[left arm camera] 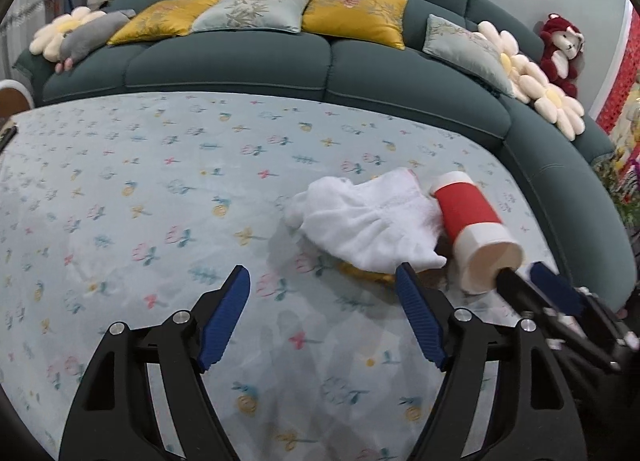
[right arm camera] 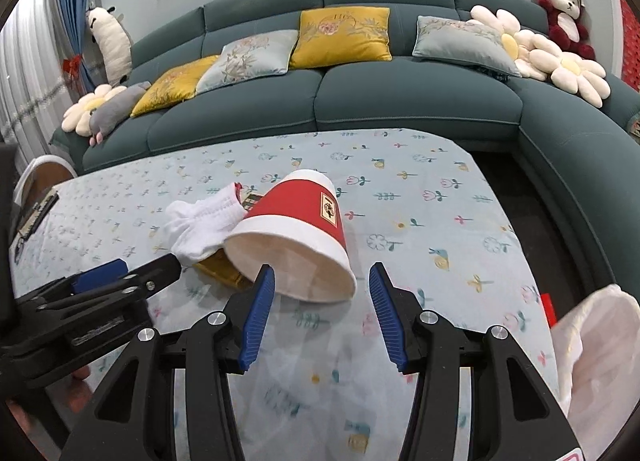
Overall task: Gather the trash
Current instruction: 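Grasp the red-and-white paper cup with the right tool while the left grasps white tissue, then carry the paper cup and white tissue over the white bin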
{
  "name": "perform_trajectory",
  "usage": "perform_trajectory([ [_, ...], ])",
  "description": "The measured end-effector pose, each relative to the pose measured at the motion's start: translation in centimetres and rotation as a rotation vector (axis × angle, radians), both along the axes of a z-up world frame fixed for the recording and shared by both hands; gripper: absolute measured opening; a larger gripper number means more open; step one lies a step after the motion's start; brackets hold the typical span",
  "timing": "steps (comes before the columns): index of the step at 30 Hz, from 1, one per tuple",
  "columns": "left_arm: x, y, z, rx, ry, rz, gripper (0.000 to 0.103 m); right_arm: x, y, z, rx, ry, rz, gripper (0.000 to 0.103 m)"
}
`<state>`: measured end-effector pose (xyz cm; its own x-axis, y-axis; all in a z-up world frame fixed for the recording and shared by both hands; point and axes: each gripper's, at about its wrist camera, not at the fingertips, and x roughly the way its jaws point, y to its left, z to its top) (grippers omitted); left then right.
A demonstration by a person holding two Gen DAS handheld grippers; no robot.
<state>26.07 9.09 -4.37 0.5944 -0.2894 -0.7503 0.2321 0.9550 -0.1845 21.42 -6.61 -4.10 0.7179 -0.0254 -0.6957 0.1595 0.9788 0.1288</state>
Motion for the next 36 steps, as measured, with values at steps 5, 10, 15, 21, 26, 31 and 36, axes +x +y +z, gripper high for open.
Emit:
perform_trajectory([
  [5,0.4,-0.4,0.9,-0.101,0.003,-0.017,0.084,1.0,-0.6,-0.4,0.002,0.002,-0.006,0.048],
  [10,1.9,-1.7,0.9,-0.074,0.001,0.008,0.083,1.8,-0.9,-1.0,0.003,0.014,-0.002,0.027],
  [15,2.5,-2.6,0.1,-0.04,0.008,0.007,0.053,1.7,-1.1,-1.3,0.021,0.02,0.005,0.006],
  [21,1.3,-3.2,0.7,0.024,-0.043,-0.003,0.014,0.5,-0.9,-0.2,0.011,-0.016,0.003,0.003],
  [26,-0.1,-3.6,1.4,0.038,-0.058,-0.021,0.006,-0.9,-1.3,0.6,0.028,-0.035,-0.012,0.003],
  [31,-2.0,-4.2,2.6,0.038,-0.076,-0.037,0.006,-2.8,-1.8,1.7,0.044,-0.057,-0.031,0.003],
  [36,-4.0,-5.4,4.1,0.033,-0.095,-0.063,0.006,-5.4,-3.0,3.0,0.056,-0.078,-0.06,0.003],
])
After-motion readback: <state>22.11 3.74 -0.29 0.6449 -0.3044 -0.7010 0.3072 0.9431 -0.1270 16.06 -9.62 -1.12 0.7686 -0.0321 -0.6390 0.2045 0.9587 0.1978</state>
